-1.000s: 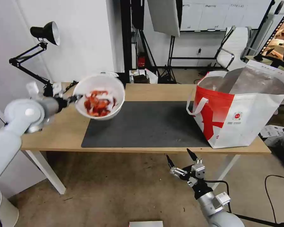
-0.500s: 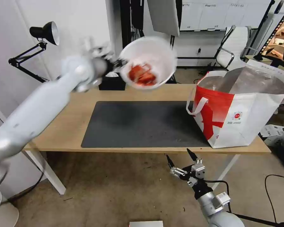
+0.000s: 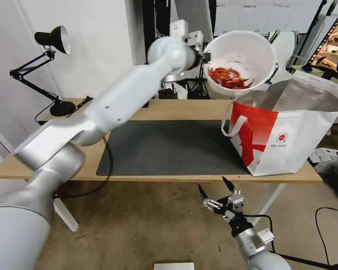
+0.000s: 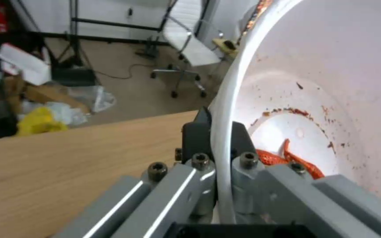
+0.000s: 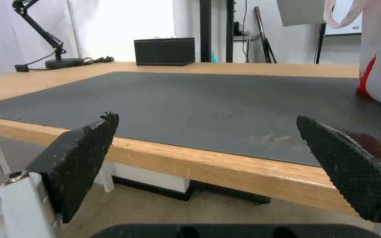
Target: Pick up the trash from the table and place it into the takeout bag.
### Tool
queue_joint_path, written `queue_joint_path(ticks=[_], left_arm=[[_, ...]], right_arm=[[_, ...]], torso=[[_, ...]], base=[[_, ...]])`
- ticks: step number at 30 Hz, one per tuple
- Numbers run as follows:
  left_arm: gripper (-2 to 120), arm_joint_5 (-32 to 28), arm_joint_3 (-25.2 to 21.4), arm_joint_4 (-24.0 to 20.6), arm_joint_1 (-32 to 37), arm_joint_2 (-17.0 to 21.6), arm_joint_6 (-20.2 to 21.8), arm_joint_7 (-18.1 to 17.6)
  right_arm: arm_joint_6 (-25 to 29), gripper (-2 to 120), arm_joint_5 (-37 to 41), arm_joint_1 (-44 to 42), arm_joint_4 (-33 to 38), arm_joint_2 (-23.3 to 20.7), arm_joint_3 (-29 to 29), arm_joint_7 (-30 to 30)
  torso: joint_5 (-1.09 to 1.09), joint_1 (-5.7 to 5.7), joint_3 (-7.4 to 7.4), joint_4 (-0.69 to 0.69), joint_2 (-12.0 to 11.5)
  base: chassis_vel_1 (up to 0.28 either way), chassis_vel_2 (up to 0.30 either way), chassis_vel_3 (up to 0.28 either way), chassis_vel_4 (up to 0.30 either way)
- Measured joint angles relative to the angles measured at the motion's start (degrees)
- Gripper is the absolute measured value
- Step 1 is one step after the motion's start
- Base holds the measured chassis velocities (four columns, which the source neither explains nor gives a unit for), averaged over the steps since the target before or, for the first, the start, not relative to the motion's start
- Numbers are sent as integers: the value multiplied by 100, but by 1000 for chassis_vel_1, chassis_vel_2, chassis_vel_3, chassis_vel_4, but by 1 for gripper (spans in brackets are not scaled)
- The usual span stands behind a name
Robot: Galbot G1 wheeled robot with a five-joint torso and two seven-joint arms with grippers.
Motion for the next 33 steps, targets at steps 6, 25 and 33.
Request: queue_joint_path(ticks=[6,25,33], left_arm=[[0,196,-79,222,40,-469,-157,108],[0,1724,1315,-628,449,80,-1175,650],[22,1507,1331,-693,395,-55,-1046,668]], right_arm=[[0,100,0,0,0,0,0,0],[0,100,0,0,-1,0,0,0],[0,100,0,0,0,0,0,0]], torso=[[1,-1,-1,-3,1],[-2,-1,0,1,0],[-1,-1,-1,-3,0]], base=[[0,0,0,0],[0,0,0,0],[0,0,0,0]])
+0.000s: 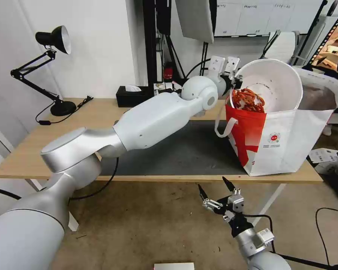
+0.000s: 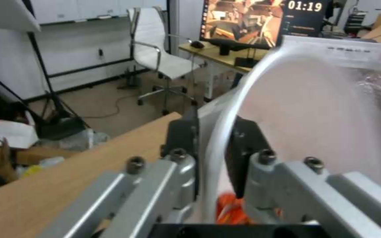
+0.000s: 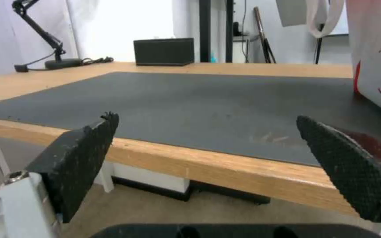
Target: Pick up the trash from the table and place it into the takeout bag.
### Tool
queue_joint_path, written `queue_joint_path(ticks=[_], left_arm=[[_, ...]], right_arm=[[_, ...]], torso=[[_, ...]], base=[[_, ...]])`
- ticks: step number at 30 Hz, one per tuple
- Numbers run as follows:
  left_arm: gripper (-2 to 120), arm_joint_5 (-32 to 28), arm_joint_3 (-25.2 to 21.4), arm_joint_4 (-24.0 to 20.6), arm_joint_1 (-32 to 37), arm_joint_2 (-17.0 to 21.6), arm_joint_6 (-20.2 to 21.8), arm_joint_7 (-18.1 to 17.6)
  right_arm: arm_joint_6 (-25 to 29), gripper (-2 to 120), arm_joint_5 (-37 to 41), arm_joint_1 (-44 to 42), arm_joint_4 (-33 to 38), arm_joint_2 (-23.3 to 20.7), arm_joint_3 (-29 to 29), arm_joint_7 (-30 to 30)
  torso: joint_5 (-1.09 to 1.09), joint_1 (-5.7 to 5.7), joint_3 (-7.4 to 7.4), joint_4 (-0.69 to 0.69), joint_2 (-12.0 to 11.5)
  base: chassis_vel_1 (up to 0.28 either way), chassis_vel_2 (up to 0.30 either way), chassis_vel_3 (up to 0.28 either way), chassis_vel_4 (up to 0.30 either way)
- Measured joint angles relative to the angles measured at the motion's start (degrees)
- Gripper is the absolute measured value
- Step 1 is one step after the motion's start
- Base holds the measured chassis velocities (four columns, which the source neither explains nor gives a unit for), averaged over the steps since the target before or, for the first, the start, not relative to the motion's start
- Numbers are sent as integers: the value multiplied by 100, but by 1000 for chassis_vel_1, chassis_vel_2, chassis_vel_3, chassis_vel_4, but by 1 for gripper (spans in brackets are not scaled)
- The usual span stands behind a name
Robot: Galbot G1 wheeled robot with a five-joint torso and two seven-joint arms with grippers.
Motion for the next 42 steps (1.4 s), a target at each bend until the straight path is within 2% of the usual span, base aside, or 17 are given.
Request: queue_joint_path(ticks=[1,8,9,15,20,23,24,26,28,29,32,33,35,36,39,41,42], left_arm=[[22,0,0,0,0,0,0,0],[52,-483,-44,-216,-6,135,258,-139],[52,-483,-44,-216,-6,135,258,-139],[79,-506,-25,-597,155,601,261,-284],[92,-431,6,-832,246,846,218,-312],[100,-155,-2,-1435,511,1459,97,-321],[100,-155,-2,-1435,511,1459,97,-321],[100,98,-151,-1898,842,1937,-23,-314],[100,412,-433,-2449,1379,2468,-220,-321],[100,412,-433,-2449,1379,2468,-220,-321],[100,961,-1104,-3236,2497,3357,-508,-324],[100,961,-1104,-3236,2497,3357,-508,-324],[100,1451,-1852,-3679,3423,3921,-888,-167],[100,1451,-1852,-3679,3423,3921,-888,-167],[100,2120,-2870,-4101,4900,4488,-1463,168],[100,2225,-3101,-4178,5172,4549,-1549,198],[100,2423,-3631,-4364,5774,4595,-1661,235]], right_arm=[[0,100,0,0,0,0,0,0],[0,100,0,0,0,0,0,0],[0,100,0,0,0,0,0,0],[0,100,0,0,0,0,0,0],[0,100,0,0,0,0,0,0],[0,100,0,0,0,0,0,0],[0,100,0,0,0,0,0,0],[0,100,0,0,0,0,0,0],[0,100,0,0,0,0,0,1],[0,100,0,0,0,0,0,1],[0,100,-1,0,0,0,0,-1],[0,100,-1,0,0,0,0,-1],[1,100,-1,0,0,1,0,-1],[1,100,-1,0,0,1,0,-1],[1,100,0,0,0,0,0,1],[0,100,0,0,0,0,0,-1],[0,100,0,0,0,0,-1,-1]], torso=[[0,0,0,0,0],[0,0,0,1,0],[0,0,0,1,0],[-1,0,0,1,0],[-1,0,0,2,0],[-2,0,0,2,0],[-2,0,0,2,0],[-2,0,0,2,0],[-2,0,0,0,0],[-2,0,0,0,0],[-5,0,1,4,0],[-5,0,1,4,0],[-4,0,0,4,1],[-4,0,0,4,1],[-5,-1,0,4,0],[-5,-1,0,4,0],[-1,-1,-1,2,1]], base=[[0,0,0,0],[0,0,0,0],[0,0,0,0],[0,0,0,0],[0,0,0,0],[0,0,0,0],[0,0,0,0],[0,0,0,0],[0,0,0,0],[0,0,0,0],[0,0,0,0],[0,0,0,0],[0,0,0,0],[0,0,0,0],[0,0,0,0],[0,0,0,0],[0,0,0,0]])
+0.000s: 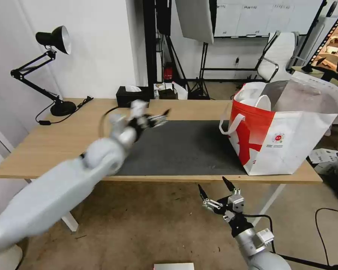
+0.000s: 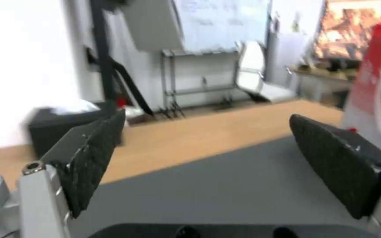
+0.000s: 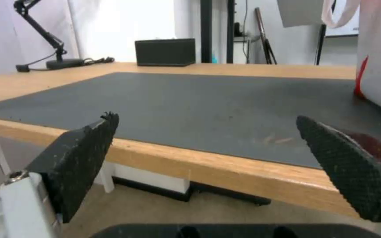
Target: Pick up the trash from the table and place it into the takeout bag.
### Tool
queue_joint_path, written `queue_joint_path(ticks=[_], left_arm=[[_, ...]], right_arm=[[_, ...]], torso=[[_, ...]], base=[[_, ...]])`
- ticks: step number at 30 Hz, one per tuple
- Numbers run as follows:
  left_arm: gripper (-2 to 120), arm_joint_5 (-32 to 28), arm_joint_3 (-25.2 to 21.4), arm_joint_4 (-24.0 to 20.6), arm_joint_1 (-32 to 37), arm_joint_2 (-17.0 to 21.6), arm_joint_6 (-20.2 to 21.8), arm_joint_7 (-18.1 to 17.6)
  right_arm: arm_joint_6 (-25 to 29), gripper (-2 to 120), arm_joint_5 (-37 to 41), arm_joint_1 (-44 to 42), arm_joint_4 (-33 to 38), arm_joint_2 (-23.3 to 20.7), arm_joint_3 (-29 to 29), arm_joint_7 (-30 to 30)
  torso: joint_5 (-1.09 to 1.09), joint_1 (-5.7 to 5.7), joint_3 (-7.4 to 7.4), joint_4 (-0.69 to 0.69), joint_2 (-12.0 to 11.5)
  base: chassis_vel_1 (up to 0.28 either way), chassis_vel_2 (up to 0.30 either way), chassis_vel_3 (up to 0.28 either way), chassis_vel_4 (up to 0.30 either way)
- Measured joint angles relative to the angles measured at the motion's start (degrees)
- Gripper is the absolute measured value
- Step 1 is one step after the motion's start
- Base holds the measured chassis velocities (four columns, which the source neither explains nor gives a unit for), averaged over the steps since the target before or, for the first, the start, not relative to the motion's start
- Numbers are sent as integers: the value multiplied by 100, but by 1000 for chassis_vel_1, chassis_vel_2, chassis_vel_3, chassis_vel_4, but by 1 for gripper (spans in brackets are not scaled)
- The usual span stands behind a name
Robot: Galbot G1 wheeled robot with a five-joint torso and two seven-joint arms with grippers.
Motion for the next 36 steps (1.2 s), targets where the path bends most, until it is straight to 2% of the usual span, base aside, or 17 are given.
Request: queue_joint_path(ticks=[1,2,4,5,8,9,13,16,19,20,24,28,36], left_arm=[[100,104,-332,-129,389,6,-63,1],[100,104,-332,-129,389,6,-63,1],[100,477,-989,-396,1215,-78,-265,-32],[100,477,-989,-396,1215,-78,-265,-32],[100,1147,-1804,-695,2356,-506,-449,-61],[100,1147,-1804,-695,2356,-506,-449,-61],[100,1846,-2526,-894,3737,-1134,-694,77],[100,2017,-2657,-909,4025,-1322,-759,125],[100,2681,-2928,-827,4788,-2026,-1112,334],[100,2681,-2928,-827,4788,-2026,-1112,334],[100,3217,-2979,-571,5141,-2567,-1474,507],[100,3392,-2942,-466,5122,-2717,-1549,520],[100,3401,-2913,-447,5070,-2723,-1553,519]], right_arm=[[0,100,0,-1,0,0,0,1],[0,100,0,-1,0,0,0,1],[0,100,0,0,0,0,0,1],[0,100,0,0,0,0,0,1],[0,100,0,0,0,0,1,2],[0,100,0,0,0,0,1,2],[0,100,0,0,0,0,0,0],[0,100,0,-1,0,0,0,1],[0,100,0,0,0,0,1,1],[0,100,0,0,0,0,1,1],[0,100,0,0,0,0,1,1],[0,100,0,-1,0,0,1,1],[0,100,0,-1,0,0,0,1]], torso=[[-2,0,0,0,0],[-2,0,0,0,0],[3,0,0,0,0],[3,0,0,0,0],[2,0,0,-2,0],[2,0,0,-2,0],[3,0,0,0,0],[1,0,0,-1,0],[2,0,0,0,0],[2,0,0,0,0],[1,0,1,0,0],[0,1,1,-1,0],[1,1,1,-1,-1]], base=[[0,0,0,0],[0,0,0,0],[0,0,0,0],[0,0,0,0],[0,0,0,0],[0,0,0,0],[0,0,0,0],[0,0,0,0],[0,0,0,0],[0,0,0,0],[0,0,0,0],[0,0,0,0],[0,0,0,0]])
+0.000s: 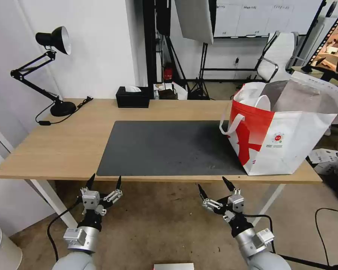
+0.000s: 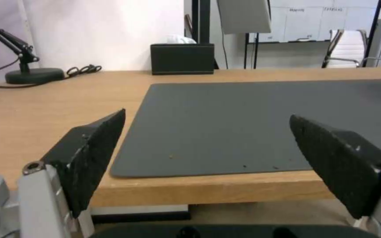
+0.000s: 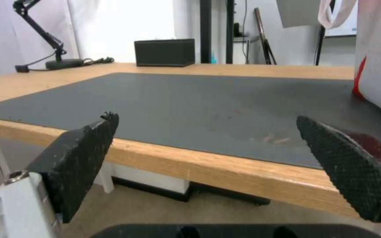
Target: Pick up the trash from the table and place it into the takeout bag.
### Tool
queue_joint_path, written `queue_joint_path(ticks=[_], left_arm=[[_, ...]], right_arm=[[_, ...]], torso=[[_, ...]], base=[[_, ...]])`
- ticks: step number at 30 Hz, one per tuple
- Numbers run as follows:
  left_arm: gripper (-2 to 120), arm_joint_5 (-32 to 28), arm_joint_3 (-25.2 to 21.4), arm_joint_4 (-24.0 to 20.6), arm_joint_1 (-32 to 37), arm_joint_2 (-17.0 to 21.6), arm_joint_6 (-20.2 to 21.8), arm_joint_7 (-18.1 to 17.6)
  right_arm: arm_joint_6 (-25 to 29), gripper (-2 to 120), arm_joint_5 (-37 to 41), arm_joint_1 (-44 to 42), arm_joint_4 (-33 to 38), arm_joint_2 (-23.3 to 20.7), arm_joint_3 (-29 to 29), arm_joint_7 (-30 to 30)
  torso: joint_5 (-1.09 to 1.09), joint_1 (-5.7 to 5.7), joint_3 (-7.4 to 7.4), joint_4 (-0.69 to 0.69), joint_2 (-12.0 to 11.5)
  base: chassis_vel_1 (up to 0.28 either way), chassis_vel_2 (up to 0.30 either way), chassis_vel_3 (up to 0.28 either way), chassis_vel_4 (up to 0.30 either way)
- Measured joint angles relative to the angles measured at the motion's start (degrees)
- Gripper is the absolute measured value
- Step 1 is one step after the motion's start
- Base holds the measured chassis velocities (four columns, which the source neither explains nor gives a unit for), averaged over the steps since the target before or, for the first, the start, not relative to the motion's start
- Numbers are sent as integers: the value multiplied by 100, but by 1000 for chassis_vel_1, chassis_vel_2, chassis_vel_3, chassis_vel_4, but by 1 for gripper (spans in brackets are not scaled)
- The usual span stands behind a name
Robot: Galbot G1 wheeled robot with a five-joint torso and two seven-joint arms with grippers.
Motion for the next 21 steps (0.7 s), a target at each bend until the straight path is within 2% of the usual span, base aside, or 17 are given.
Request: queue_joint_path(ticks=[21], left_arm=[[100,-44,24,2,-42,28,24,-12]], right_arm=[[0,100,0,0,0,0,0,0]], torso=[[0,0,0,0,0]], base=[[0,0,0,0]])
